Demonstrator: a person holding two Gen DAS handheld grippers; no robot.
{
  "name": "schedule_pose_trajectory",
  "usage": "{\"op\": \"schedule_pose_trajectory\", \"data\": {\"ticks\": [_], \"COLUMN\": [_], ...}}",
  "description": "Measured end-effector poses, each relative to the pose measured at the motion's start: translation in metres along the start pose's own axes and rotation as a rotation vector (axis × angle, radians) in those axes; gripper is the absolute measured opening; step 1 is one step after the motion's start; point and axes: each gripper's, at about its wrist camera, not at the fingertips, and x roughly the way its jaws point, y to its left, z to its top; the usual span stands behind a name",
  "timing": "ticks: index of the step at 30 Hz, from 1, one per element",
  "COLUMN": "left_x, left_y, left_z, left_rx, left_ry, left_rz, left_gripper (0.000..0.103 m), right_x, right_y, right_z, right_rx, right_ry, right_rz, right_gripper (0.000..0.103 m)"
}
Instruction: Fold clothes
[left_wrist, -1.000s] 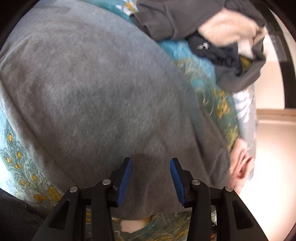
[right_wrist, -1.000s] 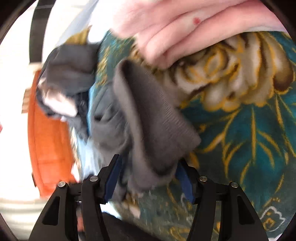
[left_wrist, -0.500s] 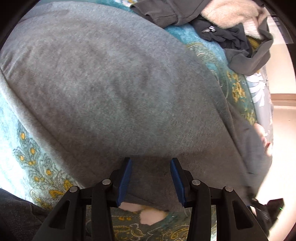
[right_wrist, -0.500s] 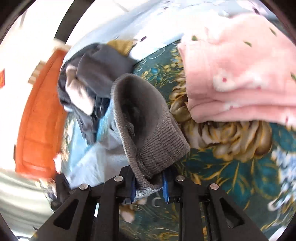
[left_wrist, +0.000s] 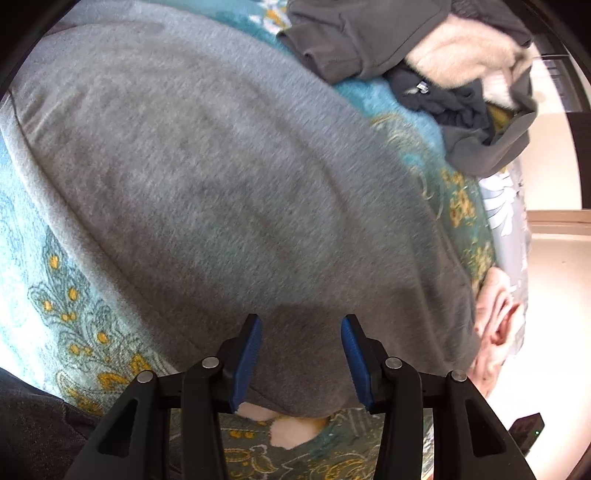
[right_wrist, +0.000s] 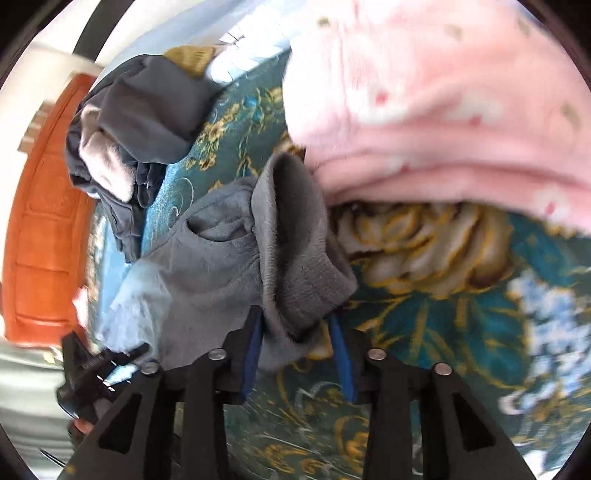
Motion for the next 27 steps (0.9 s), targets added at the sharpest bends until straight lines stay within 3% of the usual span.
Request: {"op": "schedule_pose_trajectory", "data": {"ticks": [4,11,14,17,20,23,27], "left_x": [0.002,-0.001,0.012,0.009,-0.009,-0.048,-0.118], "left_y": [-0.006,-0.005,-0.012,-0.011,0.000,0.015,0.064], "left_z": [-0.002,-0.005,0.003,0.005,0.012,0.030,0.068], "left_rx": [0.028,0.017,0.003,-0.006,-0.053,-0.085,-0.125], "left_ry": [-0.010,-0.023,-0.011,-0.035,-0.071,-0.197,-0.406], "left_rz": [0.004,0.008,0.011,-0.037,-0.182,-0.266,-0.245], "left_gripper": [0.050,0.051,0.051,0.051,0.051,0.051,0.051], "right_x": [-0.008,0.025,0.051,0.068,0.058,0.054,0.059], "right_y": [0.005,0.046,0.052,0.044,0.060,0.076,0.090], "right_z": [0.012,0.016,0.018,0.020,0.016,0.011,0.007], "right_rx": [-0.056,-0.160,-0.165,-0.101,-0.147,-0.195,-0.214], "right_ry": [-0.056,-0.002,0.047,0.096,0.068,0.059,0.076], "right_rz": [-0.032,0.093,0.067,0.033,0.064,0.082,0.092], "right_gripper": [0.039,0.039,0.039,0.039,0.039,0.039,0.039]}}
